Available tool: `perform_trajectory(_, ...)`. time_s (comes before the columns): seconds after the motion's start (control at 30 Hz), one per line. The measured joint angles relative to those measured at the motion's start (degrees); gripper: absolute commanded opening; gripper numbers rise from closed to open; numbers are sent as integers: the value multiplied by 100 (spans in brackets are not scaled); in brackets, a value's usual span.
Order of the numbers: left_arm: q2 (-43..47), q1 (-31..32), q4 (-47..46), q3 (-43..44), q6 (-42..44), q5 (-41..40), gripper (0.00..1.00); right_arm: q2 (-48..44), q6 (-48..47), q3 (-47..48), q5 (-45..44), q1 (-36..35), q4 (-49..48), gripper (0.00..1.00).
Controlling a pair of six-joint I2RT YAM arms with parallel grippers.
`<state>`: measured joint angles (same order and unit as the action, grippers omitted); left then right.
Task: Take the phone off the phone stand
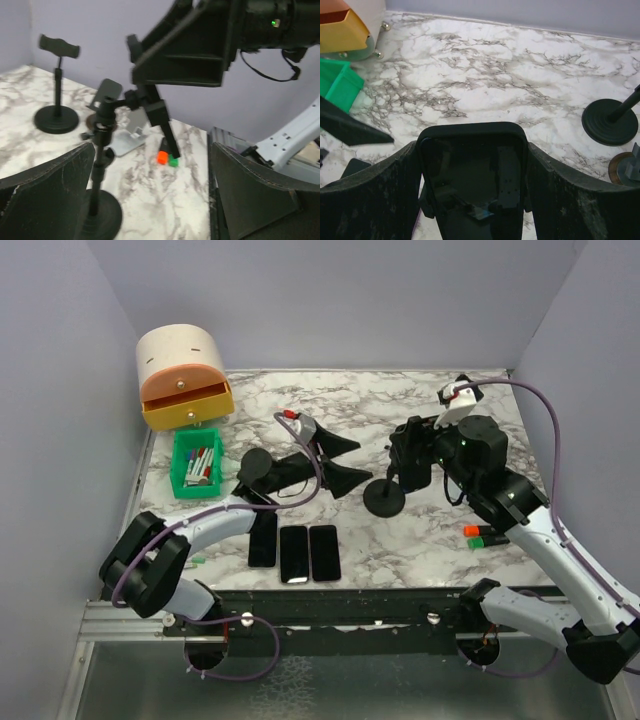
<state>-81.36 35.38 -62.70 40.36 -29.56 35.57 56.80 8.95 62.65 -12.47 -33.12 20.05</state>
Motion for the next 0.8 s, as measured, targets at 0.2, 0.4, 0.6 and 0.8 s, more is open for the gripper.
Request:
perform_trajectory(0.2,-192,634,387,409,-24,-131,99,85,203,0,-229,-20,-111,21)
perform_trajectory(0.4,-715,636,466,942,-284,-173,99,87,256,2,-238,-20,-109,20)
perform_trajectory(0.6,-1010,728,573,1161,-409,-166,99,87,258,2,-236,-20,-109,20)
perform_trajectory(0.8,-1038,826,581,1241,-389,-223,71,90,262,2,-236,-20,-109,20)
